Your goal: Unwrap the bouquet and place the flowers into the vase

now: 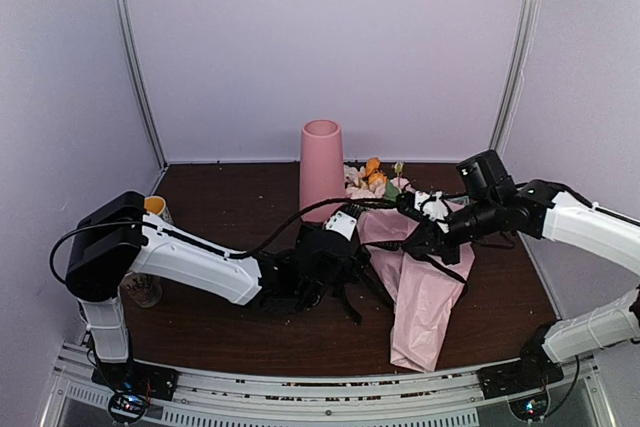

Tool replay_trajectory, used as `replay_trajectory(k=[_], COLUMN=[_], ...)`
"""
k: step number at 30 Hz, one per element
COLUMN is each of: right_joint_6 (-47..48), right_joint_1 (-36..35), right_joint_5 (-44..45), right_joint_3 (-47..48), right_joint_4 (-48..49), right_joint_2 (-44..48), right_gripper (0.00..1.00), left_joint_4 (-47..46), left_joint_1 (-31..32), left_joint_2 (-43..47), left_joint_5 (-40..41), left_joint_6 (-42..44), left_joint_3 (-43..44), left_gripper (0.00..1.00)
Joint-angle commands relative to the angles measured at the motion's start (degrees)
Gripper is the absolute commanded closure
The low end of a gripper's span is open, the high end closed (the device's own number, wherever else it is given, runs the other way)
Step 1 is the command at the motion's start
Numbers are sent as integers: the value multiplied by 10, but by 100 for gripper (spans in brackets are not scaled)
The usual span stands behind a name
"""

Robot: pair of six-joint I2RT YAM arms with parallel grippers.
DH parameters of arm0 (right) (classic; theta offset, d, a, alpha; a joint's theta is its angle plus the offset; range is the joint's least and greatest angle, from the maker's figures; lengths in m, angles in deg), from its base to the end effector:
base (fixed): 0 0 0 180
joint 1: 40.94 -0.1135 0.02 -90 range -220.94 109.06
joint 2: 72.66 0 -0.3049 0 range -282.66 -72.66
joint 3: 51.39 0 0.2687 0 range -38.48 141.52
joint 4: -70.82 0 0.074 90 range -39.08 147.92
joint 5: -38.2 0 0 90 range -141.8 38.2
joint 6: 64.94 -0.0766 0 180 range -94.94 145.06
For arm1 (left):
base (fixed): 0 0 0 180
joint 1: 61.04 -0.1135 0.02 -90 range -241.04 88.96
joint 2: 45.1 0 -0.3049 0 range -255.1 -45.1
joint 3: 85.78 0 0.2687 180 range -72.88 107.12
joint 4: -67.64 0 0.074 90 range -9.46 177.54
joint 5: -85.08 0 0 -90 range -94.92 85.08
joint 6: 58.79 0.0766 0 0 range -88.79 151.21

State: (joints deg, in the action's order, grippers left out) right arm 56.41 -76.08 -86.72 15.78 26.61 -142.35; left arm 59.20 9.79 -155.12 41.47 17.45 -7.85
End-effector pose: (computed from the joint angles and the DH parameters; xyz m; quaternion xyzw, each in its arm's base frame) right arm 0.2008 0.1949 0.2880 -0.5786 0.6810 0.2904 0.3423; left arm 0.2061 -0.4240 0.2063 0.1782 0.7788 -0.0946 0.5939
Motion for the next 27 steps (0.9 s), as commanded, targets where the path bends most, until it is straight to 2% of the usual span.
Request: replay_trajectory(k=[1, 7, 14, 20, 23, 27], right_joint_6=[22, 55, 66, 69, 58, 39], right_joint_1=[42, 142, 241, 327, 356, 387], right_joint_5=[-5, 16, 20, 23, 49, 131], right_joint_3=[1, -40, -87, -105, -119, -150], right_joint_4=[-73, -131, -136, -117, -92, -44], right_joint_2=[89, 175, 232, 246, 248, 258], right_gripper=[100, 100, 100, 100, 100, 100], left_joint_4=[12, 87, 156, 193, 215, 210], left_joint_1=[-23, -54, -82, -84, -84, -85], left_joint_2=[-38, -47, -48, -49, -46, -25], left_joint_5=[7, 40, 60, 70, 80, 80], left_joint_6=[-38, -83, -122, -149, -164, -165], left_joint_3=[34, 59, 56, 53, 51, 30], left_gripper=[2, 2, 2, 2, 2, 2])
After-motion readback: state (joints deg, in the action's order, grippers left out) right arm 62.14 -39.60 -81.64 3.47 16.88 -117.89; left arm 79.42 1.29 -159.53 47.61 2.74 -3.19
